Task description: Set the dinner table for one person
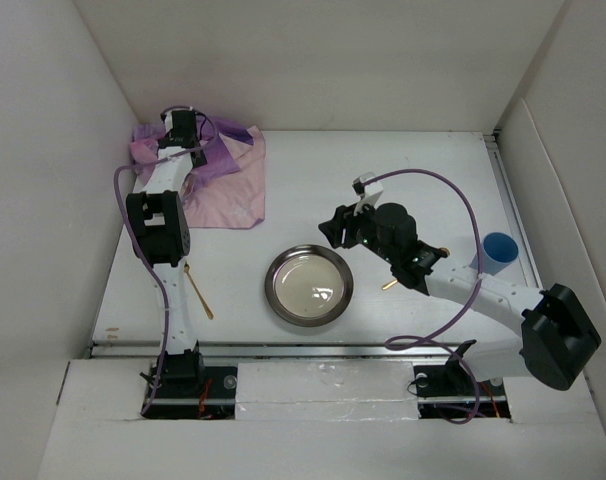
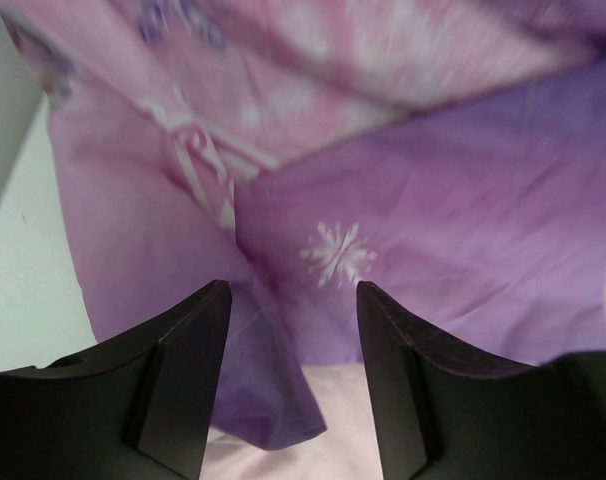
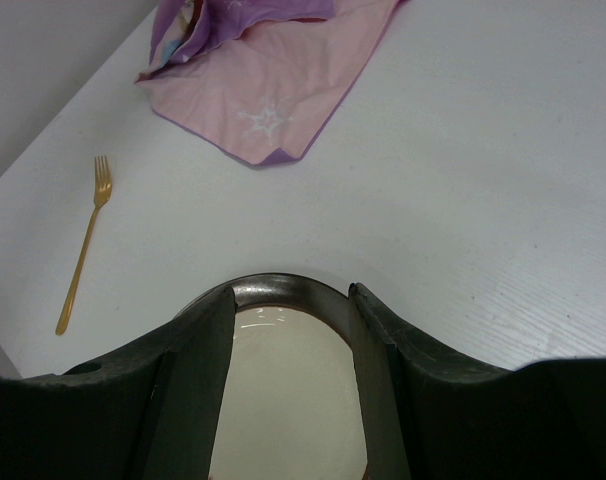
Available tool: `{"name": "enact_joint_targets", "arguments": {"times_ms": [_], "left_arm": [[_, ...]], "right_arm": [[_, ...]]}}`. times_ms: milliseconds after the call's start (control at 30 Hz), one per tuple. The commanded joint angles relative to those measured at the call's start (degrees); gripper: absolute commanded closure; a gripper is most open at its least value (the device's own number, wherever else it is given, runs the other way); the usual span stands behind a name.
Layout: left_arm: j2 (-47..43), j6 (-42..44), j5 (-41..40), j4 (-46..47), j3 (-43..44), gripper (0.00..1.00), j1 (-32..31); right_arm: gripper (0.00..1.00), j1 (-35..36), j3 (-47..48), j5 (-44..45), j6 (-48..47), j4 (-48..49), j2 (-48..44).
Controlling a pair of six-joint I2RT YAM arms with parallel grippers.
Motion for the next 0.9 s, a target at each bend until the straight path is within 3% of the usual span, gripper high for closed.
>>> {"name": "enact_joint_targets", "arguments": {"times_ms": [0,100,233,333,400,467,667,767,867], "left_arm": [[-4.55,0.15,0.55,-1.89,-3.75,0.49,0.11],[-8.95,-0.47,1.16,0.14,-7.63,0.42,0.11],[-8.44,-0.82,2.57,-1.52,-6.94,0.46,0.11],[-6.85,-1.0,1.96,-2.93,-7.19,0.62,0.11],[-6.76,-1.7,3.79,-2.15,-8.42,0.87,-0.5],[-7.2,-3.19,5.9,-1.71,-9.39,1.0,-1.11],[-11.67,-13.1,22.76,4.78,-9.74,1.0,-6.3],[-15.1,-19.6,29.54,12.42,-10.97,1.0,-10.69],[-18.35,-24.54,32.28,22.69,-13.77,1.0,-15.87]], "right_arm": [[0.45,0.83,3.46,0.44,-1.11,0.97,1.02],[0.45,0.83,3.37,0.35,-0.85,1.4,1.38],[0.45,0.83,3.81,-0.27,-0.76,0.79,1.38],[0.45,0.83,3.81,0.35,-0.59,0.18,0.41],[0.45,0.83,3.64,0.87,-0.68,-0.09,-0.55],[0.45,0.83,3.29,1.84,-0.59,0.35,-0.82],[0.45,0.83,4.16,4.56,-0.59,-0.97,0.41],[0.53,0.83,4.69,5.71,-0.76,-1.93,0.59],[0.72,0.04,5.13,7.38,-0.85,-2.98,0.5]]}}
